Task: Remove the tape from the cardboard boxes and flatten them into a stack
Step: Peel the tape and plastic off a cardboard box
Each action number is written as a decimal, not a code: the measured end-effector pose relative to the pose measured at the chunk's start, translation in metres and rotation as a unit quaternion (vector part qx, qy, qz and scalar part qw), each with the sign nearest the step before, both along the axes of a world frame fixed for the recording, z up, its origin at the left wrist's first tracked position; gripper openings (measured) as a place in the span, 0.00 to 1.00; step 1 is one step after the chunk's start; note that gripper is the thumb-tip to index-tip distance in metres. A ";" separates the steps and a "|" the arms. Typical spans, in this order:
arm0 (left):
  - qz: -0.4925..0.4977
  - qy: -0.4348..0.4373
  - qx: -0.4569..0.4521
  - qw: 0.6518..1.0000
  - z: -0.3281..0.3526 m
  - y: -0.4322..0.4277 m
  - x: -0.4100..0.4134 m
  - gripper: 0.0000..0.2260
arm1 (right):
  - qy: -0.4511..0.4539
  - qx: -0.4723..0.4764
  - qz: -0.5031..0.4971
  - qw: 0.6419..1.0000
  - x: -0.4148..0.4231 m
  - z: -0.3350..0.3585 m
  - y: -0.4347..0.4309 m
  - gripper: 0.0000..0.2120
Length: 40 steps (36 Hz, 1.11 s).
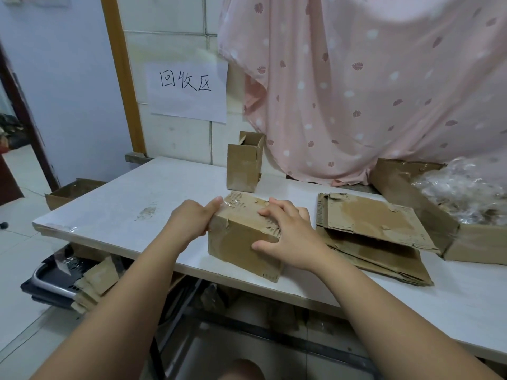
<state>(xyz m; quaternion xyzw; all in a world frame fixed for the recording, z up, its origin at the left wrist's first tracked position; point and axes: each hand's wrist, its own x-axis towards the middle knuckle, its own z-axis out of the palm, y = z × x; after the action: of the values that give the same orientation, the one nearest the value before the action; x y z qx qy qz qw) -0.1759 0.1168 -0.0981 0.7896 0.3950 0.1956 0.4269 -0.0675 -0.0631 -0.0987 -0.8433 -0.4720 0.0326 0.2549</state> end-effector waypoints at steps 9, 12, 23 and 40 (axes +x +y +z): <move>0.000 0.211 0.198 0.957 0.024 -0.009 0.016 0.23 | 0.011 0.003 0.002 1.000 0.000 0.000 0.001 0.31; -0.029 0.218 0.200 0.955 0.026 -0.010 0.013 0.23 | 0.010 0.006 -0.001 1.000 0.000 -0.001 0.001 0.31; -0.081 0.138 0.037 0.986 0.022 -0.003 0.003 0.24 | 0.014 0.012 0.005 1.000 -0.001 -0.003 0.000 0.32; -0.002 -0.127 -0.108 0.986 0.016 0.001 -0.008 0.12 | 0.013 0.017 0.011 1.000 0.004 -0.005 -0.003 0.32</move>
<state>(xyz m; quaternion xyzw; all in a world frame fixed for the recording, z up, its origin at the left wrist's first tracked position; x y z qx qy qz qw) -0.1838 0.1182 -0.0820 0.7084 0.3544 0.2495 0.5571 -0.0637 -0.0664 -0.1038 -0.8332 -0.4784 0.0380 0.2749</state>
